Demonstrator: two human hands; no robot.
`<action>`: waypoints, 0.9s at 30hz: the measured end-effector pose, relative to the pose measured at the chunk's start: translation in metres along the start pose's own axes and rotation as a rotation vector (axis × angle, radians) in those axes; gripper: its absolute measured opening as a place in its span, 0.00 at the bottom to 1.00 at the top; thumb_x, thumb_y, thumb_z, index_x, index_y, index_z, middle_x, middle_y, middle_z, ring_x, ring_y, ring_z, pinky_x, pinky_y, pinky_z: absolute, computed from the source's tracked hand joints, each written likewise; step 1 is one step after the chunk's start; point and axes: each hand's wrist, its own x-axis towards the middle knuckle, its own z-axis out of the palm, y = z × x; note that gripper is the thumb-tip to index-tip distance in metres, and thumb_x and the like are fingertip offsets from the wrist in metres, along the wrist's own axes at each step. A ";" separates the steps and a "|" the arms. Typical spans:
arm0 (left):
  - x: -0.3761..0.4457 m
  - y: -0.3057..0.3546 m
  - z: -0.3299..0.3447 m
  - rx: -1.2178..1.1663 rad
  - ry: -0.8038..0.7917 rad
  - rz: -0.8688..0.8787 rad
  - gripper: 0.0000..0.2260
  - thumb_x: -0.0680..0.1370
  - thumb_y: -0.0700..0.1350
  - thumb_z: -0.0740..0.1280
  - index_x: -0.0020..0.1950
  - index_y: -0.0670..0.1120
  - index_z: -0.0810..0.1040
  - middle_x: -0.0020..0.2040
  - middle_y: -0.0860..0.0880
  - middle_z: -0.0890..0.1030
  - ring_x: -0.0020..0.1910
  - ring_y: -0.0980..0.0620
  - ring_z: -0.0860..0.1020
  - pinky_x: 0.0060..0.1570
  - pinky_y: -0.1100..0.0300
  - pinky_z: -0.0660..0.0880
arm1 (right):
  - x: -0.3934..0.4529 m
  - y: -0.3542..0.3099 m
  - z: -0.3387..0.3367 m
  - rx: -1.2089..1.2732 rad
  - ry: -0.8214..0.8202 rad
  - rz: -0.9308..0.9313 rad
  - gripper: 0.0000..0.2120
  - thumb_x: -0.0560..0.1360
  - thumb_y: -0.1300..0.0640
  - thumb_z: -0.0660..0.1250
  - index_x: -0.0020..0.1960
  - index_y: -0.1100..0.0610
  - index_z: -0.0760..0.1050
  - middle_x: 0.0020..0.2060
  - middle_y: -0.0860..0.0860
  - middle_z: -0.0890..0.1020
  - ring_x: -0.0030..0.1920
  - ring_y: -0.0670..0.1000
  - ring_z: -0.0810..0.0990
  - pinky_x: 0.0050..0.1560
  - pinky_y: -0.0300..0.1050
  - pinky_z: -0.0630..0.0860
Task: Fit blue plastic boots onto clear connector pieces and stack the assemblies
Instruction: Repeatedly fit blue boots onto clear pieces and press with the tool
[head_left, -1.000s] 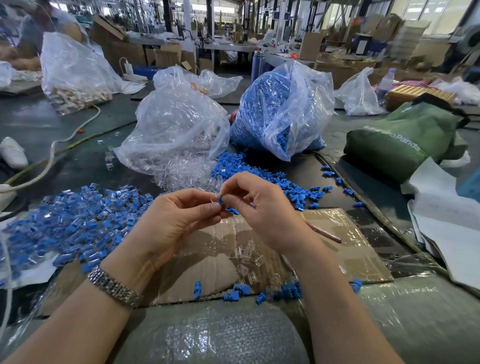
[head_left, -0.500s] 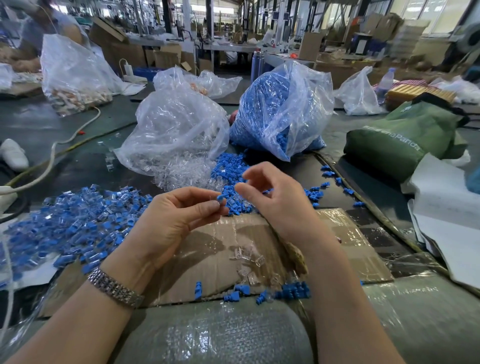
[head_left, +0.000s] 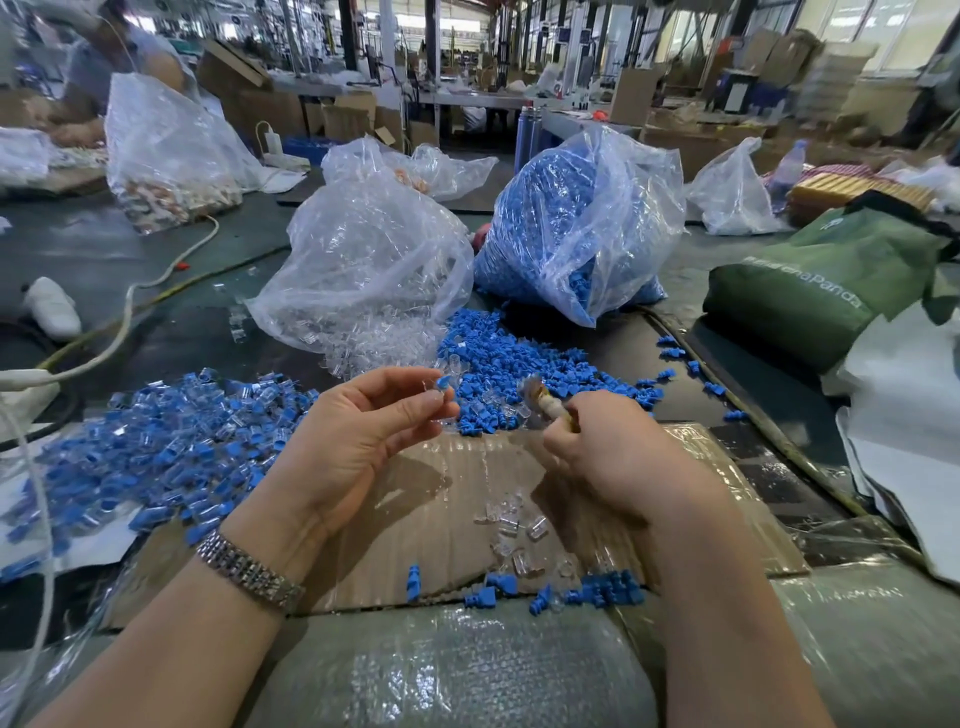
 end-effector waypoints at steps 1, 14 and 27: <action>0.000 0.000 -0.001 -0.002 0.002 0.001 0.10 0.68 0.37 0.73 0.48 0.43 0.88 0.50 0.39 0.86 0.49 0.44 0.86 0.47 0.59 0.83 | -0.003 -0.002 -0.003 0.073 -0.010 -0.048 0.07 0.78 0.59 0.65 0.41 0.59 0.75 0.34 0.55 0.78 0.33 0.57 0.77 0.37 0.50 0.77; 0.009 -0.003 -0.009 0.032 0.012 0.062 0.18 0.63 0.45 0.80 0.52 0.45 0.88 0.50 0.45 0.86 0.47 0.51 0.83 0.51 0.59 0.83 | -0.028 -0.031 -0.011 0.247 -0.218 -0.315 0.13 0.83 0.54 0.64 0.49 0.65 0.77 0.47 0.63 0.83 0.49 0.64 0.81 0.56 0.64 0.78; 0.010 -0.009 -0.007 0.083 0.013 0.124 0.17 0.64 0.48 0.79 0.52 0.48 0.88 0.50 0.46 0.87 0.48 0.52 0.83 0.49 0.62 0.81 | -0.029 -0.034 -0.010 0.216 -0.247 -0.333 0.11 0.84 0.53 0.62 0.46 0.56 0.75 0.42 0.52 0.82 0.41 0.50 0.79 0.47 0.48 0.76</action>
